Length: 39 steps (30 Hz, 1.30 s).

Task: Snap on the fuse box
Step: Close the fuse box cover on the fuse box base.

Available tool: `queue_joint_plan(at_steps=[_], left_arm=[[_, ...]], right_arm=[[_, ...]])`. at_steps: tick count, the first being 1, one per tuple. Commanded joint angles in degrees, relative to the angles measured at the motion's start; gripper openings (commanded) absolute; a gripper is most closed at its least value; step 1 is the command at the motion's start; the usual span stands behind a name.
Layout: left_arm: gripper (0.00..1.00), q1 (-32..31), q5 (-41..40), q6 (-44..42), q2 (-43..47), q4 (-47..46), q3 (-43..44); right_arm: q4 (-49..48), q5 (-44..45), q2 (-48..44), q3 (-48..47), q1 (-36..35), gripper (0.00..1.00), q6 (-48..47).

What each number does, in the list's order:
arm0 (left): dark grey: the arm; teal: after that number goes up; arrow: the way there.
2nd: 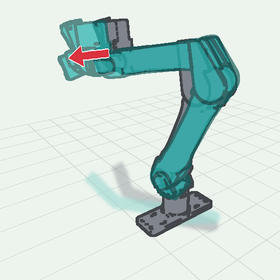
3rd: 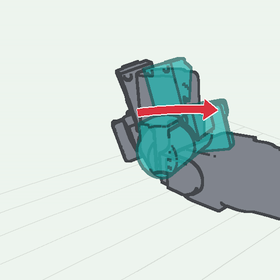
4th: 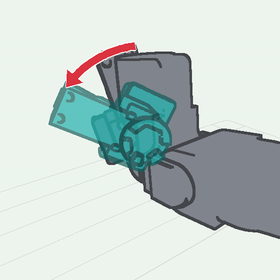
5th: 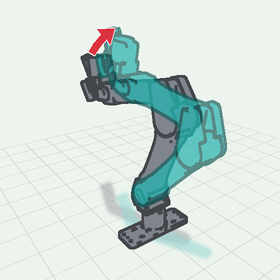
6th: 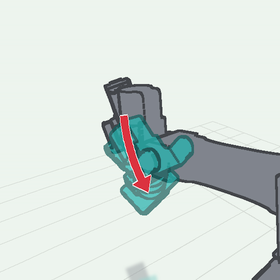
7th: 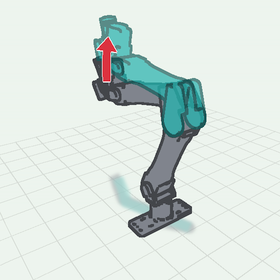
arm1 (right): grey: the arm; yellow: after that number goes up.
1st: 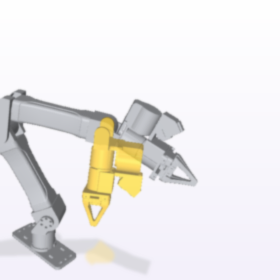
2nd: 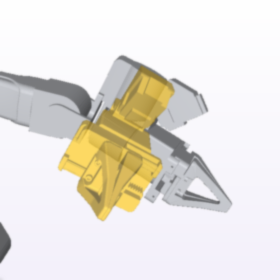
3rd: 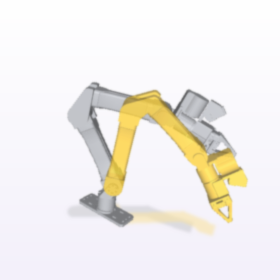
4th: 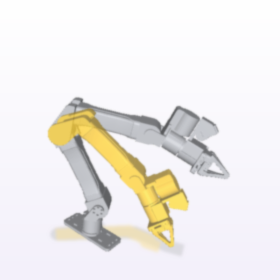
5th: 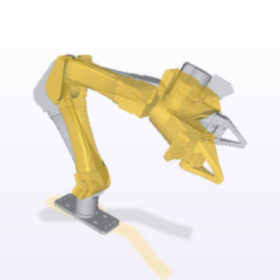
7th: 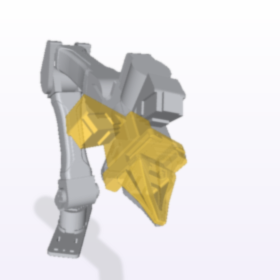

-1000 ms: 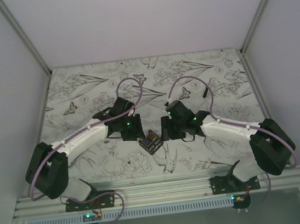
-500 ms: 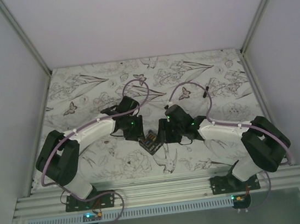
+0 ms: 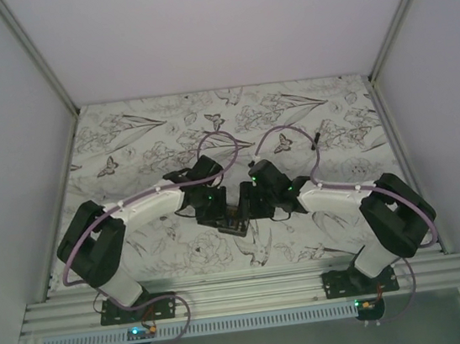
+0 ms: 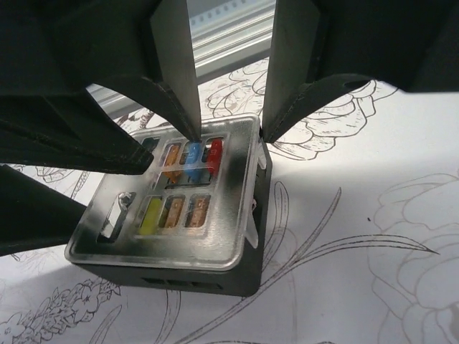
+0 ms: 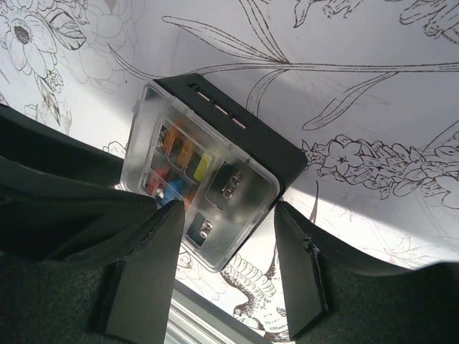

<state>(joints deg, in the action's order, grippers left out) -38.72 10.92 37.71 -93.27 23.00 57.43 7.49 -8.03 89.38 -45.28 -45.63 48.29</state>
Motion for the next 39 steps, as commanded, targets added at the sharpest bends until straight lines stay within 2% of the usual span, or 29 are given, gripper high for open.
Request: queue_joint_plan(at_steps=[1,8,13,17,24,35,39], left_arm=[[0.43,-1.6,0.5,1.6,0.1,1.0,0.2],[0.57,-1.8,-1.7,1.6,3.0,3.2,0.7],[0.59,-1.6,-3.2,1.0,5.1,6.3,1.0],[0.54,-1.8,-3.6,0.2,4.4,7.1,1.4],[0.38,-2.2,-2.4,-0.6,1.3,7.1,3.3],[0.38,-2.7,-1.9,0.6,0.5,7.1,3.2],[0.43,-2.7,-3.9,1.1,3.2,7.5,2.7]], right_arm=[[-3.0,-1.9,0.0,-2.7,-1.4,0.57,-0.1],[0.1,0.6,-1.8,-1.9,-1.4,0.60,-1.2],[3.5,1.5,-4.1,-0.7,-1.4,0.62,-2.0],[3.9,1.0,-5.1,0.7,-1.4,0.63,-1.5],[2.4,0.2,-5.5,2.5,-1.7,0.65,0.0],[-3.9,-3.2,-3.8,5.1,-3.0,0.62,5.0],[-3.5,-2.5,-3.9,5.2,-3.1,0.62,5.0]])
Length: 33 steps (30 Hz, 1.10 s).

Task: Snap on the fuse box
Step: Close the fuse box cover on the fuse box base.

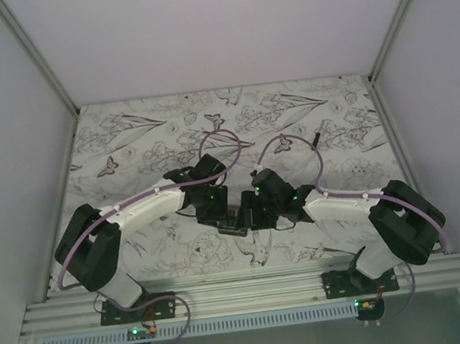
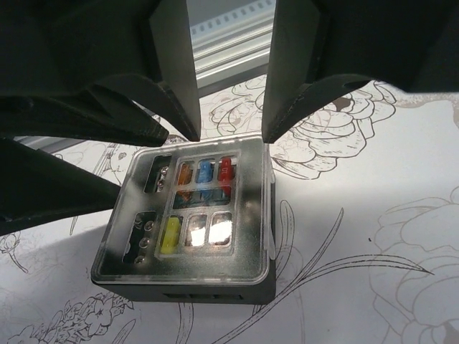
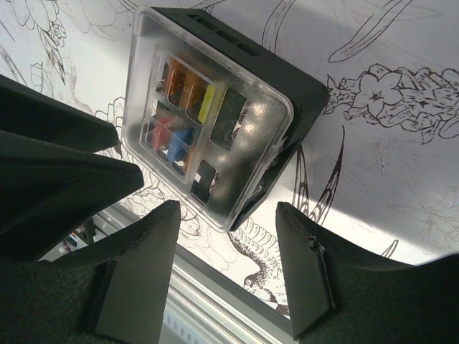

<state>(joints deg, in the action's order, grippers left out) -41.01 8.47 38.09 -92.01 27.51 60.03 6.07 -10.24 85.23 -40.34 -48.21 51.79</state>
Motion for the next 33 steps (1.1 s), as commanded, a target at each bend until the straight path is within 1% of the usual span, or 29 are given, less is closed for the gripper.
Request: queue_joint_plan(at_steps=[1,3,6,13,21,33], left_arm=[[0.46,-0.5,-2.8,0.6,2.9,3.1,0.1],[0.49,-0.4,-4.5,0.1,3.7,3.7,0.3],[0.51,-0.3,-4.8,-0.3,2.3,4.2,1.0],[0.49,-0.4,-3.2,-0.2,-2.0,4.0,2.2],[0.46,-0.8,0.3,0.8,-3.0,2.4,2.1],[0.45,-2.4,1.7,1.4,-2.3,2.4,2.4]], right_arm=[[-1.9,-0.1,0.0,0.4,-0.5,0.62,1.5],[-1.8,0.0,-0.2,0.6,-0.5,0.62,1.4],[-2.0,0.0,-0.2,0.8,-0.6,0.62,1.6],[-3.2,0.0,0.3,0.8,-1.2,0.62,2.1],[-4.2,-0.3,1.4,0.3,-1.7,0.61,2.4],[-4.7,-0.5,2.3,-0.9,-2.1,0.61,2.3]])
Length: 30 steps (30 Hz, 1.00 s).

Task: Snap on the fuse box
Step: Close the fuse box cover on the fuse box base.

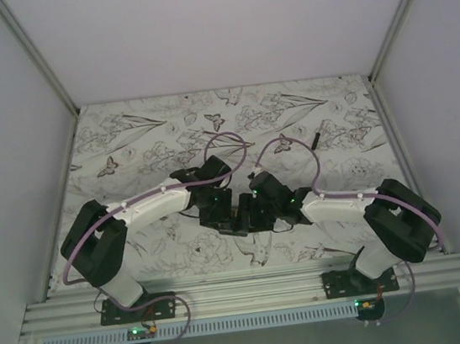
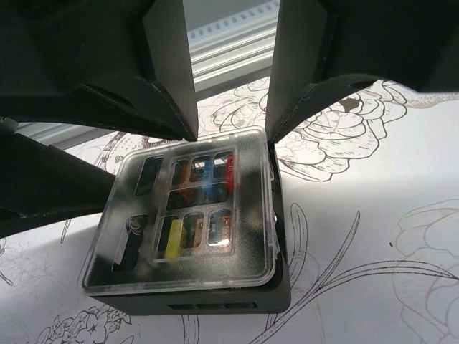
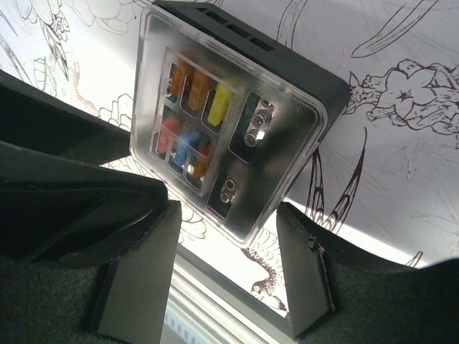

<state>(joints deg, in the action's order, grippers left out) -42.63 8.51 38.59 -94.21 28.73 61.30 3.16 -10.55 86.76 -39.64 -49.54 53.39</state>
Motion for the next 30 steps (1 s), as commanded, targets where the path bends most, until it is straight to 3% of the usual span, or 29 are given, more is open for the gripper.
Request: queue_joint_plan(at_steps=[1,8,16,30], left_arm=[[0.45,-0.8,1.6,0.9,0.0,1.2,1.0],[0.45,-0.8,-0.6,1.5,1.9,1.6,-0.6],[0.47,1.7,-1.8,2.0,5.7,2.0,-2.7],[0.48,5.0,3.6,2.2,3.7,-1.3,-3.5]], right_arm=[[-1.8,-0.2,0.8,-1.6,-0.9,0.61,0.7],[-0.5,0.6,0.7,-2.0,-0.9,0.61,0.1],[6.9,7.3,-3.5,-3.6,-0.9,0.62,-2.5],[9.8,12.1,0.5,-8.5,-0.8,0.52,-5.5]])
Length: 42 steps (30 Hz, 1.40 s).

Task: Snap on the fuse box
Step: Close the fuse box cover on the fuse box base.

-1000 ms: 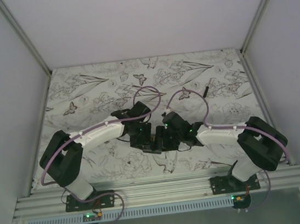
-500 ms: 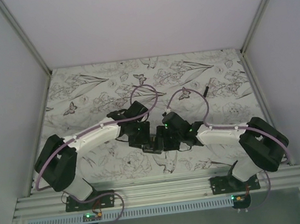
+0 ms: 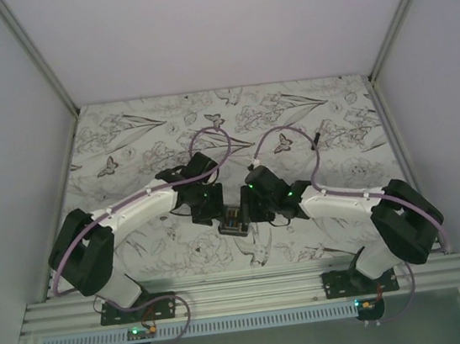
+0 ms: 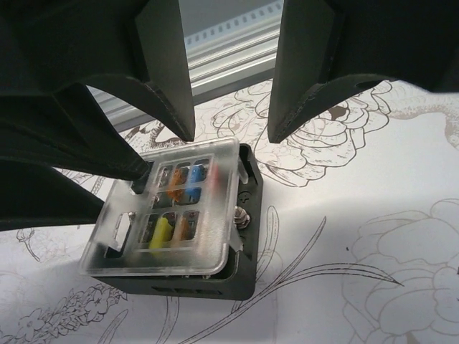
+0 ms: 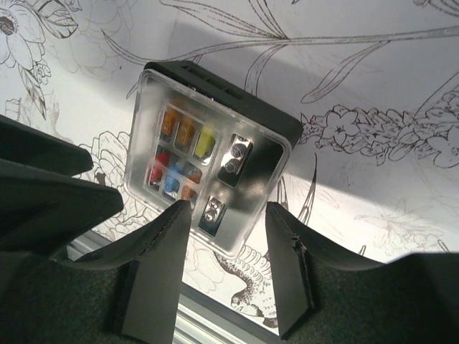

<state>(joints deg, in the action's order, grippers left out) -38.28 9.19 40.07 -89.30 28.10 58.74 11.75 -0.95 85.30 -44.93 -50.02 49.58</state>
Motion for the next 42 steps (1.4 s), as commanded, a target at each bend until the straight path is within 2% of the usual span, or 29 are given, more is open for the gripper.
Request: queue_joint_plan(at_steps=[1,17,23,33,42], left_arm=[[0.48,0.7,3.1,0.8,-1.4,-0.8,-1.1],[0.47,0.9,5.6,2.0,-1.9,-3.1,-3.4],[0.47,1.0,5.7,2.0,-1.2,-3.1,-4.2],[0.47,1.0,6.3,1.9,-1.7,-3.1,-4.2],[0.42,1.0,6.4,1.9,-3.6,-3.3,-4.3]], right_arm=[[1.3,2.2,2.4,-3.5,-0.4,0.51,-1.8],[0.9,1.6,3.6,-4.3,-0.8,0.48,-2.4],[2.9,2.3,1.0,-3.0,-0.8,0.49,-2.2],[4.2,-0.7,1.3,-2.2,-1.7,0.48,-2.1],[4.8,-1.8,4.1,-2.9,-2.1,0.42,-2.1]])
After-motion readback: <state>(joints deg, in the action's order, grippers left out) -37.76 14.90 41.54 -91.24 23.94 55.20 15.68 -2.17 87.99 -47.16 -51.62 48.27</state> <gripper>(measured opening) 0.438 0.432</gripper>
